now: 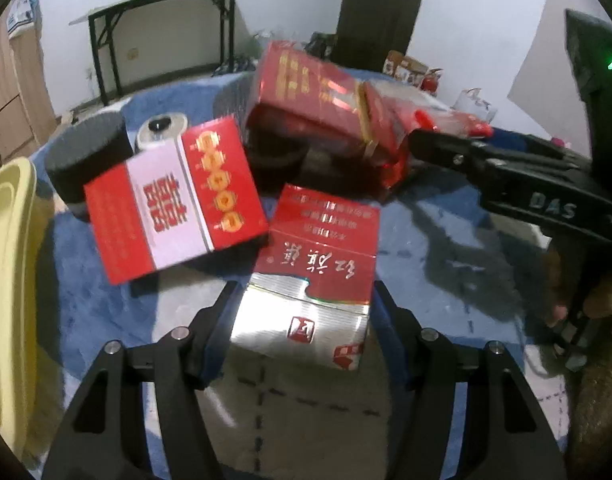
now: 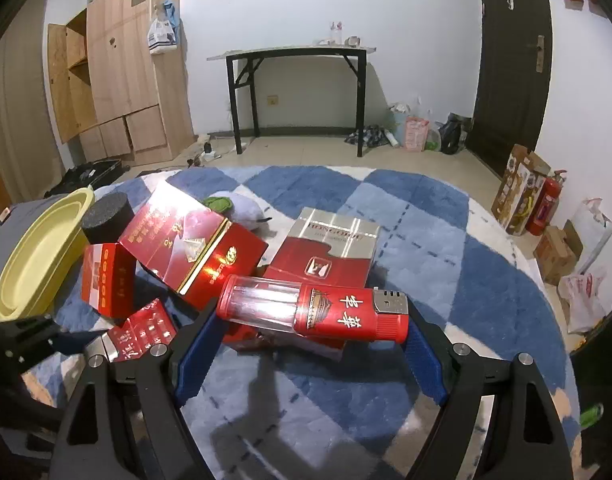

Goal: Organize rigid objects
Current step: 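Grasp the silver-red pack with the left gripper while the right gripper grasps the red lighter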

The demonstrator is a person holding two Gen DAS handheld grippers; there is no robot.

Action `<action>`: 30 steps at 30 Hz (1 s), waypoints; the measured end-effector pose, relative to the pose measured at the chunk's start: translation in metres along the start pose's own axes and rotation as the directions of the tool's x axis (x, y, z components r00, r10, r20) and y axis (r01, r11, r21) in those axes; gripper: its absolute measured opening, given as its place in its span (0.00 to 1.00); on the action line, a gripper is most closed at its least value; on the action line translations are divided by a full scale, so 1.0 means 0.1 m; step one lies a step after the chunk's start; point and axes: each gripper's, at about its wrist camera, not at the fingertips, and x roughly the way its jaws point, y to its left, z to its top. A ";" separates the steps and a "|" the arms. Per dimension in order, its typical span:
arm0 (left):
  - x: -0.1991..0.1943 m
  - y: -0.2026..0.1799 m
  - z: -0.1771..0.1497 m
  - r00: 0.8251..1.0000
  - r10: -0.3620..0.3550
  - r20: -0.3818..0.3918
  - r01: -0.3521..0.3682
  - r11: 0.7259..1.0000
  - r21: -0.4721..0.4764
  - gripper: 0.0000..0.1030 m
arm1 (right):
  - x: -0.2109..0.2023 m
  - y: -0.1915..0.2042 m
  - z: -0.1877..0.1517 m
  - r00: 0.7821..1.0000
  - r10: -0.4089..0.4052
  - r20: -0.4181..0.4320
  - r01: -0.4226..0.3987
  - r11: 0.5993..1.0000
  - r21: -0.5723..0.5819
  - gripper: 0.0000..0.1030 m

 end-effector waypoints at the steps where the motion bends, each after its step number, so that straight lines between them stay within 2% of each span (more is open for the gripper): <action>1: 0.02 -0.01 0.00 1.000 -0.003 0.009 0.003 1.000 -0.012 0.69 | 0.01 0.00 0.00 1.000 0.000 -0.005 0.000 1.000 -0.001 0.80; 4: 0.03 -0.02 0.01 0.999 -0.028 0.046 0.031 0.998 -0.052 0.78 | 0.02 0.01 0.00 1.000 0.001 -0.007 -0.001 1.000 0.000 0.80; 7: 0.04 -0.06 0.01 0.998 -0.023 0.066 0.026 0.998 -0.050 0.78 | 0.01 0.04 0.00 1.000 0.001 -0.002 -0.001 1.000 -0.006 0.80; 9: 0.05 -0.10 0.01 0.999 0.002 0.050 -0.001 1.000 -0.021 0.71 | 0.02 0.04 0.00 1.000 0.000 -0.005 0.000 1.000 -0.005 0.80; 10: 0.05 -0.14 0.01 0.999 0.024 0.032 -0.024 1.000 0.001 0.61 | 0.03 0.03 -0.01 1.000 -0.001 -0.008 0.001 1.000 -0.003 0.80; 11: 0.04 -0.17 0.01 0.999 0.030 0.013 -0.030 0.999 0.016 0.61 | 0.04 0.03 -0.01 1.000 -0.003 -0.011 0.003 1.000 -0.002 0.80; 14: -0.02 -0.22 0.01 0.998 -0.030 -0.059 0.033 0.998 0.056 0.61 | 0.04 0.01 0.00 1.000 -0.008 -0.009 0.008 1.000 0.002 0.80; 16: -0.02 -0.30 -0.01 0.998 -0.020 -0.067 0.026 0.996 0.091 0.61 | 0.04 -0.01 0.00 1.000 -0.010 -0.009 0.010 1.000 0.009 0.80; 18: 0.02 -0.32 -0.01 0.999 -0.020 -0.047 0.023 0.997 0.069 0.63 | 0.04 0.00 0.00 1.000 -0.012 -0.009 0.012 1.000 0.010 0.80; 20: 0.04 -0.34 -0.03 0.999 -0.045 -0.013 0.045 0.998 0.034 0.77 | 0.05 0.00 0.00 1.000 -0.011 -0.010 0.011 1.000 0.013 0.80; 21: 0.04 -0.36 -0.04 0.998 -0.063 0.017 0.062 0.998 0.023 0.79 | 0.04 0.00 -0.01 1.000 -0.011 -0.010 0.011 1.000 0.012 0.80; 24: 0.05 -0.47 -0.07 0.998 -0.038 0.041 0.036 0.999 0.037 0.79 | 0.04 0.00 -0.01 1.000 -0.007 -0.010 0.007 1.000 0.010 0.80; 25: 0.05 -0.50 -0.08 0.999 -0.030 0.042 0.027 0.998 0.053 0.74 | 0.04 0.00 -0.01 1.000 -0.006 -0.009 0.006 1.000 0.009 0.80; 26: 0.04 -0.51 -0.10 0.999 -0.027 0.043 0.024 0.998 0.063 0.56 | 0.04 -0.01 -0.01 1.000 -0.006 -0.008 0.006 1.000 0.010 0.80; 30: -0.04 -0.46 -0.08 0.997 -0.078 0.023 0.077 0.995 0.058 0.56 | 0.05 -0.03 -0.02 1.000 -0.008 -0.011 0.009 1.000 0.020 0.80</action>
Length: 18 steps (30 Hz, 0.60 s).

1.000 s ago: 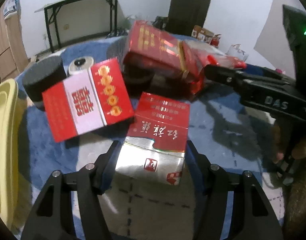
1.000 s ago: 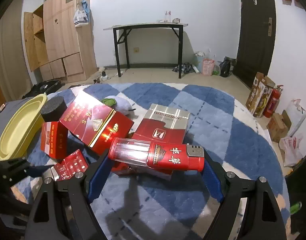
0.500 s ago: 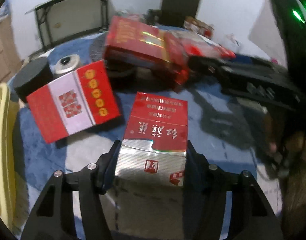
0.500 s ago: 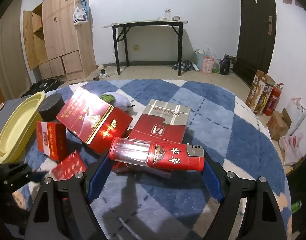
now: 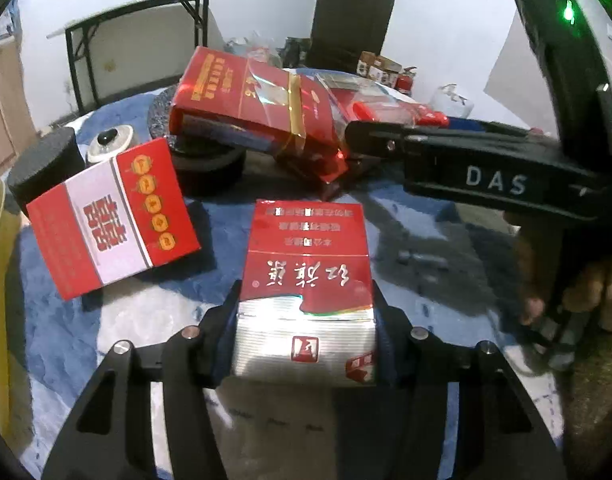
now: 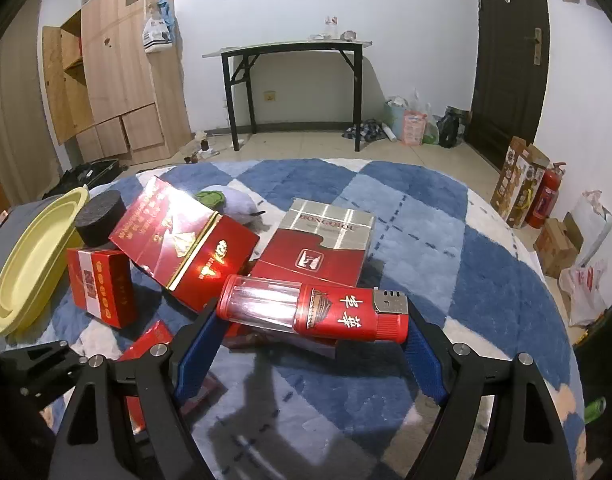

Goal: Organize rigid objects
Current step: 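Grasp the silver-red pack with the left gripper while the right gripper grasps the red lighter, then carry the pack and lighter into the yellow tray and release both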

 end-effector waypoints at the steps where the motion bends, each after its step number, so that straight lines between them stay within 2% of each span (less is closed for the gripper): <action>1: 0.00 0.03 0.01 1.000 -0.004 0.000 0.004 1.000 -0.004 0.56 | 0.00 0.00 0.00 1.000 -0.001 0.000 0.001 1.000 0.002 0.80; 4: 0.05 0.08 0.01 1.000 -0.006 0.027 0.008 0.999 -0.048 0.58 | 0.01 -0.01 0.00 1.000 -0.002 -0.001 0.002 1.000 0.008 0.80; 6: 0.10 0.12 0.00 0.998 -0.016 0.056 0.020 0.998 -0.064 0.63 | 0.00 0.00 0.00 1.000 -0.002 -0.001 0.002 1.000 0.004 0.80; 7: 0.12 0.10 0.01 0.998 -0.016 0.061 0.020 0.998 -0.065 0.63 | 0.00 0.00 0.00 1.000 -0.003 0.000 0.003 1.000 0.003 0.80; 9: 0.10 0.08 0.01 0.998 -0.001 0.070 0.006 0.998 -0.061 0.56 | -0.02 0.01 0.00 1.000 -0.002 0.004 0.002 1.000 -0.001 0.80; 11: 0.06 0.09 0.03 0.997 -0.010 0.071 0.015 0.998 -0.064 0.56 | -0.03 0.02 0.00 1.000 -0.002 0.007 0.002 1.000 -0.005 0.80; 14: -0.09 0.09 0.10 0.996 0.034 0.082 -0.032 0.999 -0.020 0.56 | -0.06 0.03 0.00 1.000 0.000 0.011 0.000 1.000 -0.010 0.80; 18: -0.50 0.23 0.24 0.986 0.077 0.148 -0.074 0.997 -0.026 0.56 | -0.15 0.08 0.03 0.999 -0.001 0.035 0.002 1.000 -0.031 0.80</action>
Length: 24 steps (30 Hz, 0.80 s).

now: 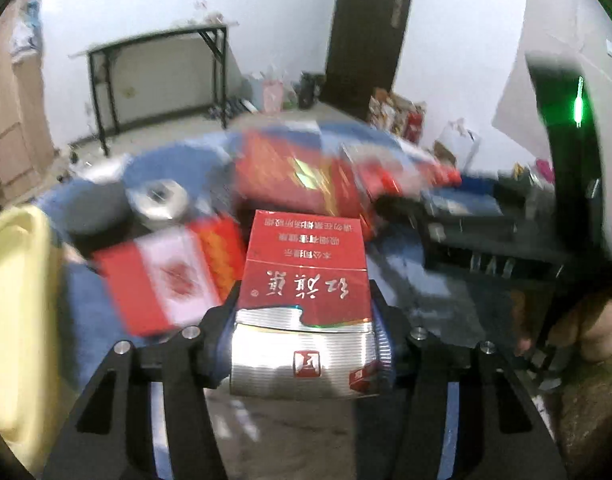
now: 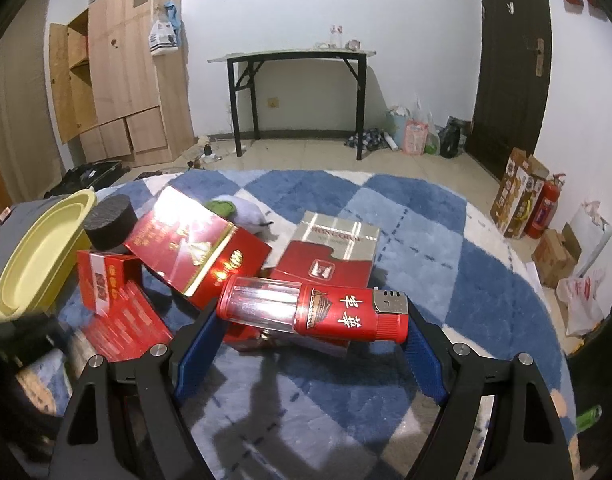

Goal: Organize rigid objects
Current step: 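Carry the pack and lighter into the yellow tray and release both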

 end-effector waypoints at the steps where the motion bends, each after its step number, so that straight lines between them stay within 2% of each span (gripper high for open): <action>1: -0.12 0.07 0.05 0.999 0.029 0.022 -0.029 1.000 -0.002 0.56 | -0.03 0.01 0.01 1.000 0.000 0.007 0.000 1.000 -0.004 0.80; 4: -0.51 0.42 0.17 0.986 0.147 0.078 -0.145 0.989 -0.033 0.56 | -0.13 0.10 0.01 1.000 0.004 0.028 -0.003 1.000 -0.028 0.80; 7: -0.82 0.89 0.16 0.961 0.255 0.107 -0.241 0.962 -0.129 0.56 | -0.22 0.24 0.02 0.999 0.040 0.035 -0.038 0.998 -0.059 0.80; 8: -0.88 1.06 0.16 0.953 0.283 0.108 -0.261 0.948 -0.181 0.56 | -0.27 0.32 0.03 0.997 0.057 0.043 -0.054 0.996 -0.076 0.80; 9: -0.98 1.32 0.10 0.941 0.326 0.092 -0.293 0.920 -0.262 0.56 | -0.33 0.43 0.03 0.996 0.073 0.050 -0.067 0.993 -0.099 0.80; 11: -1.08 1.62 -0.07 0.922 0.383 0.057 -0.349 0.886 -0.307 0.56 | -0.40 0.66 0.04 0.993 0.106 0.051 -0.098 0.984 -0.151 0.80; 14: -1.04 1.97 -0.24 0.908 0.418 -0.008 -0.392 0.845 -0.362 0.56 | -0.40 1.12 0.07 0.982 0.190 0.003 -0.182 0.949 -0.257 0.80; 16: -0.96 2.16 -0.37 0.905 0.419 -0.073 -0.412 0.822 -0.393 0.56 | -0.32 1.52 0.17 0.954 0.295 -0.055 -0.298 0.907 -0.297 0.80; 18: -0.90 2.30 -0.46 0.900 0.416 -0.128 -0.430 0.807 -0.404 0.56 | -0.24 1.81 0.26 0.926 0.364 -0.094 -0.375 0.868 -0.325 0.80; 21: -0.86 2.50 -0.62 0.890 0.415 -0.188 -0.454 0.769 -0.451 0.56 | -0.04 2.36 0.34 0.911 0.391 -0.131 -0.407 0.799 -0.442 0.80; 23: -0.73 2.51 -0.62 0.882 0.416 -0.221 -0.470 0.747 -0.470 0.56 | 0.15 2.61 0.37 0.889 0.416 -0.190 -0.455 0.761 -0.463 0.80; 24: -0.72 2.53 -0.65 0.882 0.413 -0.227 -0.470 0.740 -0.481 0.56 | 0.23 2.70 0.37 0.900 0.399 -0.178 -0.434 0.768 -0.471 0.80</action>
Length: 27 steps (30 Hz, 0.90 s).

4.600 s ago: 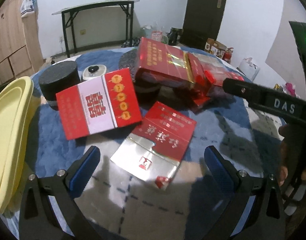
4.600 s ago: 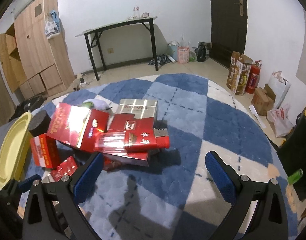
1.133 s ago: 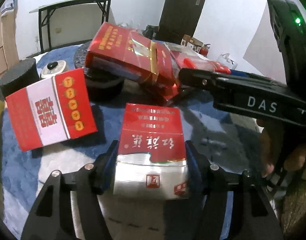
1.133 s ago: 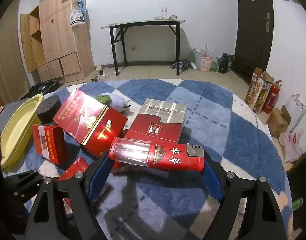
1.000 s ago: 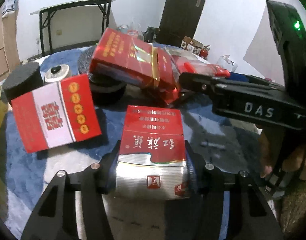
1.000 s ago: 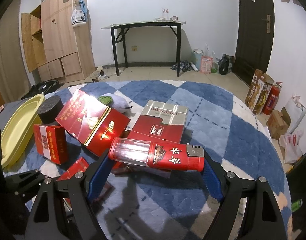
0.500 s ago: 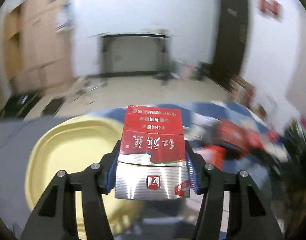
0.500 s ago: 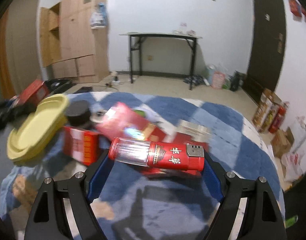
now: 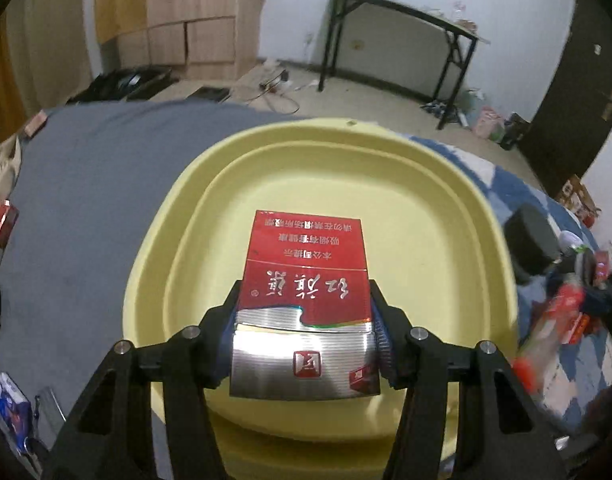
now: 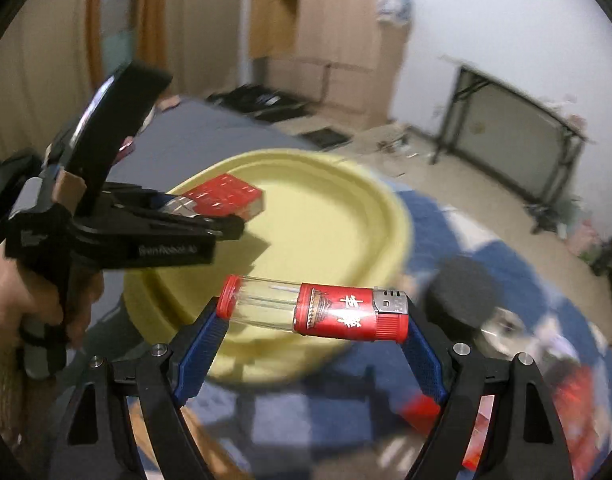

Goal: Organize rigid objects
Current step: 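Carry the pack and lighter into the yellow tray and release both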

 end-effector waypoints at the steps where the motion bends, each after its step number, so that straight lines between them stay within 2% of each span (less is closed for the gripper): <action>1: 0.08 0.04 0.03 1.000 -0.006 -0.014 0.006 1.000 -0.014 0.56 | 0.11 0.04 0.03 1.000 0.016 -0.017 -0.016 1.000 -0.016 0.80; 5: 0.17 0.05 -0.04 0.999 0.006 -0.053 -0.006 1.000 -0.008 0.56 | 0.53 0.15 0.16 0.995 0.024 -0.097 -0.032 0.996 -0.078 0.80; 7: 0.22 0.07 -0.07 0.998 -0.013 -0.067 0.011 1.000 -0.021 0.56 | 0.68 0.17 0.20 0.991 0.036 -0.127 -0.048 0.994 -0.095 0.80; 11: 0.25 0.11 -0.13 0.997 -0.005 -0.077 0.001 0.999 -0.042 0.56 | 0.93 0.22 0.30 0.983 0.048 -0.177 -0.069 0.991 -0.117 0.80; 14: 0.24 0.09 -0.14 0.997 0.003 -0.073 -0.006 0.999 -0.043 0.56 | 1.06 0.23 0.35 0.976 0.065 -0.207 -0.092 0.988 -0.122 0.80; 18: 0.24 0.11 -0.12 0.998 0.013 -0.068 -0.017 0.998 -0.063 0.56 | 1.15 0.24 0.43 0.973 0.043 -0.228 -0.077 0.987 -0.143 0.81; 22: 0.25 0.15 -0.08 0.996 0.067 -0.062 -0.072 0.994 -0.087 0.56 | 1.14 0.27 0.46 0.971 0.046 -0.236 -0.084 0.984 -0.156 0.81; 24: 0.21 0.17 -0.07 0.996 0.072 -0.058 -0.077 0.991 -0.106 0.57 | 1.17 0.31 0.54 0.972 0.036 -0.232 -0.075 0.984 -0.160 0.82; 25: 0.17 0.19 -0.06 0.997 0.067 -0.047 -0.072 0.990 -0.123 0.59 | 1.17 0.34 0.54 0.973 0.029 -0.228 -0.067 0.985 -0.161 0.83; 27: 0.01 0.20 -0.02 0.997 0.075 -0.003 -0.075 0.986 -0.148 0.70 | 1.12 0.37 0.56 0.979 0.015 -0.205 -0.050 0.985 -0.167 0.94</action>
